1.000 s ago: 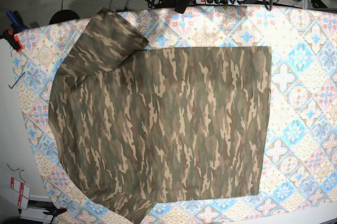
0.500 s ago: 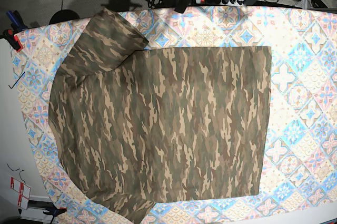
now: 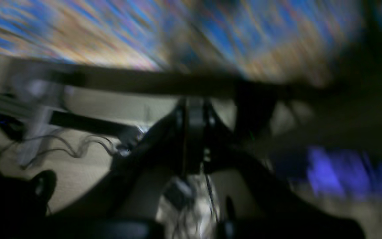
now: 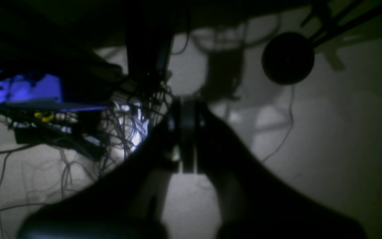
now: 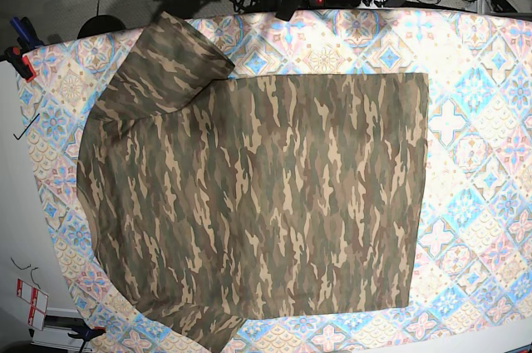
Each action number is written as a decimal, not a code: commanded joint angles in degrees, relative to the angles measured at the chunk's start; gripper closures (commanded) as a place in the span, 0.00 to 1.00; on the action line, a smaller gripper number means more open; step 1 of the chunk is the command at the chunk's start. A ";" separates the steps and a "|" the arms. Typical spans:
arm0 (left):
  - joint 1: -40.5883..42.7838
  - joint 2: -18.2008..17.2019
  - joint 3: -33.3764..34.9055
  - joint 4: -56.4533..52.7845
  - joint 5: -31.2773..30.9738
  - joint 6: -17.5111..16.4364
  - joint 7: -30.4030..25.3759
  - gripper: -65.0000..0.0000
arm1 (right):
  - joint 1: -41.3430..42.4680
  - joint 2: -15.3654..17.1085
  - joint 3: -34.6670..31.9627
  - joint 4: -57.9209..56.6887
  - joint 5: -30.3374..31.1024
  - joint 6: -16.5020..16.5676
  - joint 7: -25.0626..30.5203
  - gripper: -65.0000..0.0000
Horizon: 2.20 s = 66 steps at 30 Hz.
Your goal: Fold the T-shirt properly
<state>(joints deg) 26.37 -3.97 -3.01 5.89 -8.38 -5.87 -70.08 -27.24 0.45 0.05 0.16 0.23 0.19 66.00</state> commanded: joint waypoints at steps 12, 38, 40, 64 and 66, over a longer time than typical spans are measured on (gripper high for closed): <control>20.71 -2.41 -2.75 36.09 -3.35 -0.07 -1.26 1.00 | -4.27 0.04 0.17 0.32 -0.01 -0.32 8.60 1.00; 42.86 -7.42 -2.75 97.27 -3.79 -0.07 30.13 0.98 | -38.82 3.90 0.17 82.96 -0.10 -0.32 -16.46 0.90; 43.65 -7.59 -2.75 101.58 -5.46 -0.07 34.61 0.98 | -39.17 3.99 0.17 87.18 -0.10 -0.32 -19.89 0.90; 36.71 -39.33 -6.36 110.90 -45.99 -0.07 69.34 0.97 | -24.32 10.58 0.08 108.89 9.92 0.12 -66.39 0.75; 34.24 -39.77 -6.09 110.90 -46.78 0.20 73.03 0.93 | -22.56 13.49 -0.36 108.89 15.37 0.12 -67.80 0.67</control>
<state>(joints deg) 60.58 -43.35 -8.82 115.98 -54.76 -4.97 4.38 -49.34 13.54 -0.51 108.05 16.19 0.58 -2.90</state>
